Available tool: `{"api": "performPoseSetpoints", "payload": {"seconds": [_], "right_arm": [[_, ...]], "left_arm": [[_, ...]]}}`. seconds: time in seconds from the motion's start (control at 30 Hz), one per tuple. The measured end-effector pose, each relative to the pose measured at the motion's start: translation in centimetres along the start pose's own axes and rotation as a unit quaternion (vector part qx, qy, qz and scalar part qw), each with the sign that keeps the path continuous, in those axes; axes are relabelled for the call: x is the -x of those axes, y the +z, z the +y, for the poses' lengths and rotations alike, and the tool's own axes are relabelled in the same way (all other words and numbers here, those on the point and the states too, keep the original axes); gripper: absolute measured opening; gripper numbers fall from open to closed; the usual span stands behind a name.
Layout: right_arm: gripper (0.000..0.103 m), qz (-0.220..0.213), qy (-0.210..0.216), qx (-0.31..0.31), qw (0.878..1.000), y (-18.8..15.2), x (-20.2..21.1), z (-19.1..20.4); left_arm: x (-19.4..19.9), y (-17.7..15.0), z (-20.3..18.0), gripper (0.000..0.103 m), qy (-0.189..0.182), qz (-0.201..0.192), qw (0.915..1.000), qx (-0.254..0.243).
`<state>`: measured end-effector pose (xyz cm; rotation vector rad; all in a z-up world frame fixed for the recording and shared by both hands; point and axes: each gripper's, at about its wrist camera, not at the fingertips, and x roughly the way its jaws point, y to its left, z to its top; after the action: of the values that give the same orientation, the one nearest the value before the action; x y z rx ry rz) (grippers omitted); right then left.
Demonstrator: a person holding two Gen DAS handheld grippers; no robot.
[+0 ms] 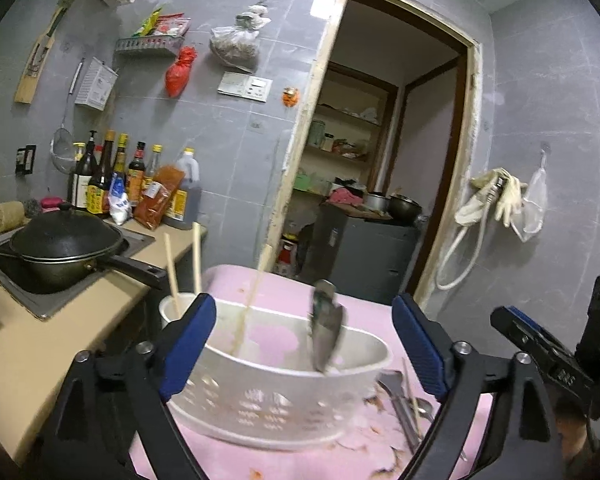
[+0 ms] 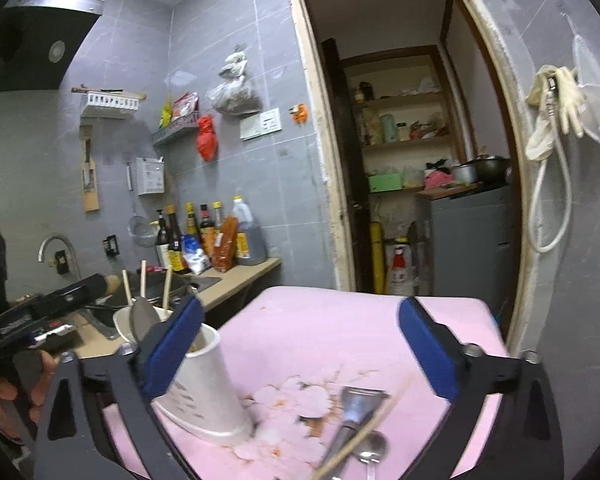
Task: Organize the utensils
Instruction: 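Move both tools back down to the utensil pile, then close the left tool on the steel spatula handle while the right tool grips a steel spoon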
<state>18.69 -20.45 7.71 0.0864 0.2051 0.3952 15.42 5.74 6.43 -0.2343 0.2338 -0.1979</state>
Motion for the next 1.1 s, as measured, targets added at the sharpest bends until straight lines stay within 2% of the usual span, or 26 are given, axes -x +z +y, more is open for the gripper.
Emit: {"api": "performPoseSetpoints", "payload": {"seconds": [0.2,0.33,0.53,0.73,0.93,1.0,1.07,1.1], "right_arm": [[0.103,0.009,-0.040,0.009,0.999,-0.5,2.6,-2.8],[0.103,0.033,-0.063,0.011,0.997,-1.5,3.8,-4.6],[0.103,0.091,-0.087,0.025,0.992,-3.4,4.7,-6.5],[0.102,0.169,-0.081,0.039,0.981,-5.9,4.6,-7.4],[0.081,0.232,-0.050,0.051,0.970,-7.8,3.2,-6.8],[0.071,0.246,-0.042,0.055,0.967,-8.1,2.7,-6.7],[0.063,0.260,-0.032,0.057,0.963,-8.4,2.2,-6.5],[0.056,0.269,-0.025,0.058,0.961,-8.6,1.9,-6.5]], "left_arm": [[0.5,-1.8,-3.0,0.092,-0.029,0.026,0.9990,-0.020],[0.1,-3.4,-4.8,0.092,-0.050,0.062,0.9962,-0.035],[-1.4,-6.1,-6.6,0.092,-0.068,0.125,0.9889,-0.043],[-3.6,-8.2,-7.6,0.092,-0.069,0.197,0.9771,-0.041],[-5.3,-9.3,-9.1,0.091,-0.061,0.242,0.9665,-0.059],[-5.8,-9.4,-9.5,0.090,-0.062,0.250,0.9641,-0.063],[-6.4,-9.7,-9.9,0.084,-0.068,0.261,0.9608,-0.065],[-6.7,-9.9,-10.1,0.076,-0.072,0.268,0.9585,-0.066]]}}
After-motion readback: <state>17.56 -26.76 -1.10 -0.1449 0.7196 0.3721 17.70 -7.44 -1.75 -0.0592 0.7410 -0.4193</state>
